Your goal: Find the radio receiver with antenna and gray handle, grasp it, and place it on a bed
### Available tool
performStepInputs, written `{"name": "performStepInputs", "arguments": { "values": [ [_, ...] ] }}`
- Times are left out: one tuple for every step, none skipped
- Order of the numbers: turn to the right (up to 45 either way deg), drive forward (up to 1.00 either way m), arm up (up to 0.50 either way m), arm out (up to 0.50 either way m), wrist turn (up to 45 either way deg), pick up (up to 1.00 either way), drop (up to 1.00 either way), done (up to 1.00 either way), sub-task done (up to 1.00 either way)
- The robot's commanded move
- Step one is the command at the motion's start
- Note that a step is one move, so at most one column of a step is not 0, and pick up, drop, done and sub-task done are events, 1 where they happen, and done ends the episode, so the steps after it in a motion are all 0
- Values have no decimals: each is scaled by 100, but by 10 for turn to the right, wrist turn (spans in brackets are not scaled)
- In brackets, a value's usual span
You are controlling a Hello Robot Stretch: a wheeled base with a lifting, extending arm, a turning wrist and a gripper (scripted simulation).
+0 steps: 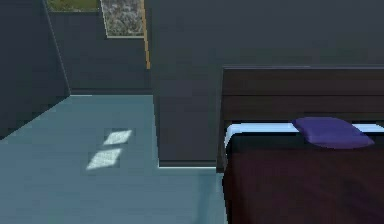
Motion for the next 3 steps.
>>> {"name": "performStepInputs", "arguments": {
  "values": [
    [0,0,0,0,0,0,100,0,0],
    [0,0,10,0,0,0,0,0,0],
    [0,0,0,-8,0,0,0,0,0]
  ]
}}
